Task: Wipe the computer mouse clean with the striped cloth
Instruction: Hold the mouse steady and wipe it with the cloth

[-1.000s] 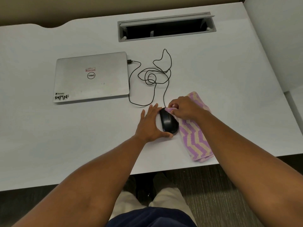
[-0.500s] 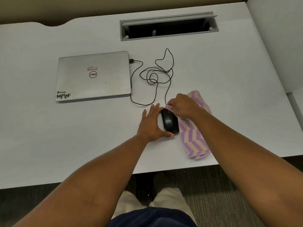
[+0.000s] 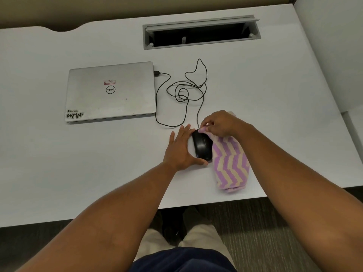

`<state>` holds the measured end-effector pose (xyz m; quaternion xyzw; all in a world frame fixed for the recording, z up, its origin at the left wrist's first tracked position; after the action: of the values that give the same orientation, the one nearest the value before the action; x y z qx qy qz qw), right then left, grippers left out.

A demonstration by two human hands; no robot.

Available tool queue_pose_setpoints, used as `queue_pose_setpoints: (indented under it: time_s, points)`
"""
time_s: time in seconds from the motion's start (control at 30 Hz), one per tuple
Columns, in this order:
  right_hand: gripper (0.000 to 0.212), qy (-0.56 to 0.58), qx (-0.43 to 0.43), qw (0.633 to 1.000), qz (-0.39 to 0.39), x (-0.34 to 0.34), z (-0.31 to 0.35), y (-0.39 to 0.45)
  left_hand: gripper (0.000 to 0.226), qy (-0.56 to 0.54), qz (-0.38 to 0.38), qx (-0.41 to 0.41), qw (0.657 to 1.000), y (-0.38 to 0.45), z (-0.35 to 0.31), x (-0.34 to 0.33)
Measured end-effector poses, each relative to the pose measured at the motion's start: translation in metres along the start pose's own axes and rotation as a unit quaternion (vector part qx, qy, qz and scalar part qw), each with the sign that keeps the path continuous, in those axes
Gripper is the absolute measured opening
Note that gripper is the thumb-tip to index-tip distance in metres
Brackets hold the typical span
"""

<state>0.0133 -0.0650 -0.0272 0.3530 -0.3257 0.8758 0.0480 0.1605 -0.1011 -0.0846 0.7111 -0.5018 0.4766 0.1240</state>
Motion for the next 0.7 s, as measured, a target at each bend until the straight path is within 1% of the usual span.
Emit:
queue_pose_setpoints:
  time_s: [0.07,0.17,0.23,0.3,0.33,0.37,0.43,0.5,0.53,0.6,0.7]
  points:
    - [0.027,0.029,-0.006,0.999,-0.043,0.001,-0.002,0.003,0.125,0.002,-0.001,-0.001,1.000,0.000,0.000,0.000]
    - [0.028,0.040,-0.018,0.998,-0.051,-0.009,-0.002,0.006,0.126,-0.002,-0.003,-0.002,1.000,-0.001,0.000,0.000]
    - [0.029,0.014,-0.014,1.000,-0.017,-0.015,0.002,0.005,0.125,-0.002,-0.003,-0.003,1.000,-0.001,0.000,0.000]
    - [0.026,-0.013,0.003,0.999,0.041,-0.015,0.006,0.003,0.123,0.001,-0.005,-0.004,1.000,-0.001,0.000,0.000]
    - [0.024,-0.004,0.006,0.999,0.054,-0.012,0.006,0.002,0.123,0.002,-0.005,-0.004,1.000,0.000,0.000,0.000]
    - [0.023,0.025,0.001,0.999,0.048,-0.006,0.004,0.001,0.122,0.001,-0.005,-0.005,1.000,0.000,0.000,0.000]
    - [0.026,0.087,-0.017,0.996,-0.011,0.009,-0.003,0.000,0.121,-0.003,-0.008,-0.007,1.000,-0.001,0.000,0.000]
    - [0.030,0.096,-0.023,0.993,-0.069,0.016,-0.006,0.001,0.120,-0.007,-0.009,-0.008,1.000,-0.001,-0.001,0.001]
    - [0.031,0.090,-0.024,0.992,-0.082,0.014,-0.006,0.002,0.120,-0.008,-0.010,-0.008,1.000,-0.001,0.000,0.001]
    - [0.032,0.067,-0.028,0.994,-0.085,0.009,-0.004,0.003,0.119,-0.009,-0.012,-0.010,1.000,-0.001,-0.001,0.002]
    - [0.027,0.033,-0.023,0.997,-0.061,-0.004,0.000,0.005,0.120,-0.011,-0.012,-0.011,1.000,-0.001,-0.002,0.002]
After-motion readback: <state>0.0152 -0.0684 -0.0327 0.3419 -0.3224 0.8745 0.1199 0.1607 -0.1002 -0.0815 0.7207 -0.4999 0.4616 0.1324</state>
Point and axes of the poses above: each hand's wrist, its own y-axis towards the middle knuckle, its own x-axis out of the back of the hand, z = x × y, the point moved 8 cm from there along y, towards the middle knuckle, and after that the axes turned 11 degrees about y, right-handed, at the moved point
